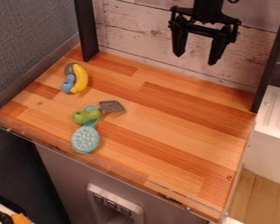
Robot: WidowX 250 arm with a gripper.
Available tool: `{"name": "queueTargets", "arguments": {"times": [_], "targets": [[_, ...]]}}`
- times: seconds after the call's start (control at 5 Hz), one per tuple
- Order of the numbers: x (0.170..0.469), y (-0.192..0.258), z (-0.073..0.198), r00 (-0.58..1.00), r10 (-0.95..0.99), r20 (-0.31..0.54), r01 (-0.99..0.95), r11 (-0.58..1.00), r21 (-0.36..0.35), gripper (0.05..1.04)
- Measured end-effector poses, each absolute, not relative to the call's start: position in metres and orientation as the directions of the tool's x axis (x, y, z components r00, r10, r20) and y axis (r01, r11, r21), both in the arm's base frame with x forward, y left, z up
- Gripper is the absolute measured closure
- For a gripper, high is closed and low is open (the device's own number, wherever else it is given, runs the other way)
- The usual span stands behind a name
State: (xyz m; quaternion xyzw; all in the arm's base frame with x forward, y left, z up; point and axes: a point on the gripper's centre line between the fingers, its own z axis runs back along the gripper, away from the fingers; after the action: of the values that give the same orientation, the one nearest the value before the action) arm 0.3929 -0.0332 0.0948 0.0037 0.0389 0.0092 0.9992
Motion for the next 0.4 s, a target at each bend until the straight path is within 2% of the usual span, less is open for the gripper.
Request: {"name": "queueTargets", "arguments": {"times": [0.2,0.4], "targets": [[0.384,-0.015,0.079,0.986,0.123,-0.110,-0.121,0.992,0.018,0.084],[0.372,0.025,0.064,0.940,0.309,-0.147,-0.307,0.951,0.037,0.084]]}}
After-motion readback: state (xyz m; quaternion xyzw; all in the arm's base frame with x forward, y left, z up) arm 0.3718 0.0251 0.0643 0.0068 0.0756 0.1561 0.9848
